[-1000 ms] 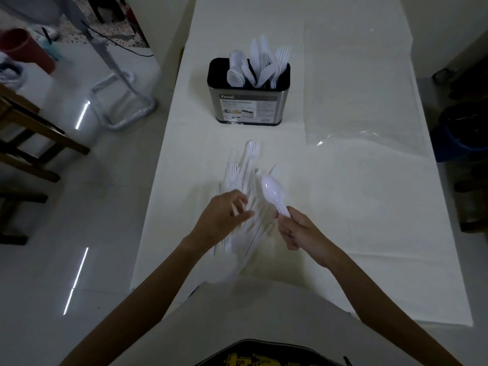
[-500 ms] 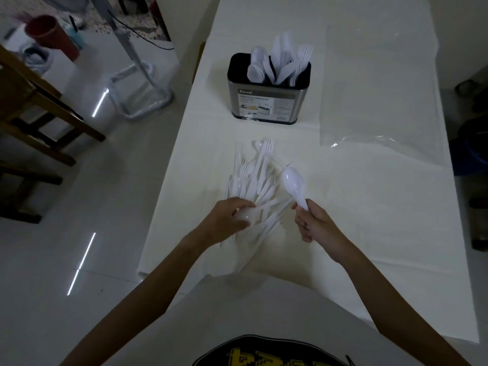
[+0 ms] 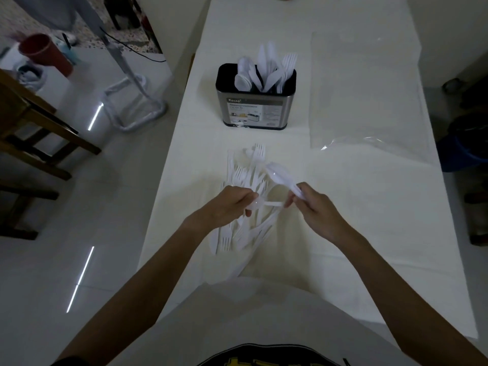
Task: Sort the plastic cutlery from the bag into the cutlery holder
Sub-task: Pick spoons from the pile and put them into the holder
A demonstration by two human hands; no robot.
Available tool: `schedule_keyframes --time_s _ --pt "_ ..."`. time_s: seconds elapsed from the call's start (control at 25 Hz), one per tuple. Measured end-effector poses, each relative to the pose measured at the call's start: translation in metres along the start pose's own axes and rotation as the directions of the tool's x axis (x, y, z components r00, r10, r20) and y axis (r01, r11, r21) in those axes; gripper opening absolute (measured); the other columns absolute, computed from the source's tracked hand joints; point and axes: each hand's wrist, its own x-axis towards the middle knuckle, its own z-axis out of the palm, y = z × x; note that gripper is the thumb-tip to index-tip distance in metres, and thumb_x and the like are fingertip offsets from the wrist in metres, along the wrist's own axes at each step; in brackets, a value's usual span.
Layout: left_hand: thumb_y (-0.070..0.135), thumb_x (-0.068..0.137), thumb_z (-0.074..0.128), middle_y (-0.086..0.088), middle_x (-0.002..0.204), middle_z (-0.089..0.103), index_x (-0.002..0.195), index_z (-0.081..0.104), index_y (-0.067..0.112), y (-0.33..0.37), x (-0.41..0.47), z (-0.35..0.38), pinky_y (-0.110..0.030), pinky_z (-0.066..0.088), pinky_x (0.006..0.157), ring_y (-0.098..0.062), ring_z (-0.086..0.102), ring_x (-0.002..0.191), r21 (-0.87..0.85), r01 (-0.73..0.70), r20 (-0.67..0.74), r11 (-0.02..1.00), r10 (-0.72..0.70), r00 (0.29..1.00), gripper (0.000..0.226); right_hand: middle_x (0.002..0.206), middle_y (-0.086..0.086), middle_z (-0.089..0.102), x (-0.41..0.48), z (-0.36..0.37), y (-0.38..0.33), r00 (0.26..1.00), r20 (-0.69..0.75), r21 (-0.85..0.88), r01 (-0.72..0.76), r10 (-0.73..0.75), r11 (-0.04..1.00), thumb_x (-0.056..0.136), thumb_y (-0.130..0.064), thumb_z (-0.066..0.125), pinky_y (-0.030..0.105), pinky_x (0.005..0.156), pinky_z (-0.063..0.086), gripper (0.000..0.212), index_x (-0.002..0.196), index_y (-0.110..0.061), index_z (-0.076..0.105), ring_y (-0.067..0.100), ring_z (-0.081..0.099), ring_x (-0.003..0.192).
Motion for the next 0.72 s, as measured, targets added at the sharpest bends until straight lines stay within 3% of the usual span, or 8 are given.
schedule_keyframes --time_s 0.12,0.16,0.28,0.4,0.48,0.6,0.72 --pt "0.022 0.098 0.045 -0.001 0.061 0.058 0.071 0.059 -0.001 -0.001 0.005 0.004 -0.006 0.038 0.052 0.001 0.053 0.049 0.005 -0.062 -0.032 0.998 0.062 0.998 0.038 0.082 -0.012 0.065 -0.004 0.010 0.003 0.993 0.084 0.086 -0.090 0.083 0.992 0.095 -0.010 0.042 0.033 0.070 0.043 0.016 0.096 -0.021 0.054 0.018 0.060 0.076" --pt "0.021 0.095 0.051 -0.003 0.060 0.059 0.071 0.062 -0.003 -0.002 0.006 0.005 -0.007 0.039 0.054 -0.002 0.054 0.052 0.003 -0.082 -0.046 0.997 0.082 0.996 0.036 0.081 -0.012 0.062 -0.006 0.012 0.003 0.990 0.075 0.140 -0.127 0.118 0.982 0.096 -0.010 0.042 0.031 0.070 0.042 0.018 0.095 -0.023 0.054 0.016 0.059 0.077" --pt "0.016 0.082 0.068 0.001 0.057 0.059 0.067 0.064 0.006 0.001 0.011 0.008 -0.009 0.040 0.051 -0.002 0.053 0.049 -0.099 -0.044 -0.120 0.994 0.032 0.992 0.018 0.078 -0.011 0.057 -0.012 0.008 -0.004 0.970 0.149 0.257 -0.228 0.195 0.939 0.097 -0.010 0.040 0.017 0.063 0.037 0.020 0.091 -0.022 0.056 -0.004 0.050 0.063" --pt "0.017 0.075 0.076 0.006 0.058 0.057 0.067 0.056 0.019 0.008 0.016 0.013 -0.008 0.041 0.050 0.002 0.053 0.048 -0.155 -0.034 -0.285 0.987 -0.012 0.959 0.022 0.074 -0.003 0.063 -0.015 0.009 -0.010 0.894 0.399 0.407 -0.370 0.202 0.835 0.098 -0.015 0.039 0.016 0.048 0.034 0.019 0.097 -0.019 0.058 0.007 0.047 0.057" --pt "0.018 0.075 0.077 0.003 0.058 0.058 0.073 0.052 0.018 0.013 0.019 0.015 -0.008 0.042 0.048 0.001 0.053 0.046 -0.253 -0.030 -0.347 0.967 -0.062 0.936 0.025 0.073 0.002 0.062 -0.016 0.011 -0.014 0.869 0.474 0.522 -0.407 0.141 0.749 0.100 -0.021 0.037 0.021 0.046 0.032 0.019 0.100 -0.017 0.056 0.013 0.046 0.056" --pt "0.014 0.076 0.076 -0.007 0.062 0.060 0.082 0.048 0.020 0.015 0.020 0.019 -0.013 0.046 0.048 -0.006 0.053 0.049 -0.433 -0.030 -0.378 0.901 -0.151 0.913 0.030 0.074 -0.001 0.059 -0.019 0.014 -0.019 0.887 0.452 0.511 -0.347 0.097 0.787 0.102 -0.027 0.035 0.018 0.059 0.043 0.023 0.091 -0.020 0.054 0.011 0.053 0.064" --pt "0.017 0.082 0.069 0.004 0.084 0.063 0.101 0.054 0.019 0.016 0.022 0.021 -0.009 0.048 0.058 -0.004 0.059 0.070 -0.415 -0.024 -0.347 0.909 -0.134 0.928 0.024 0.070 -0.004 0.052 -0.020 0.019 -0.018 0.897 0.442 0.565 -0.301 0.027 0.768 0.102 -0.023 0.035 0.022 0.073 0.040 0.023 0.085 -0.016 0.050 0.010 0.049 0.067"
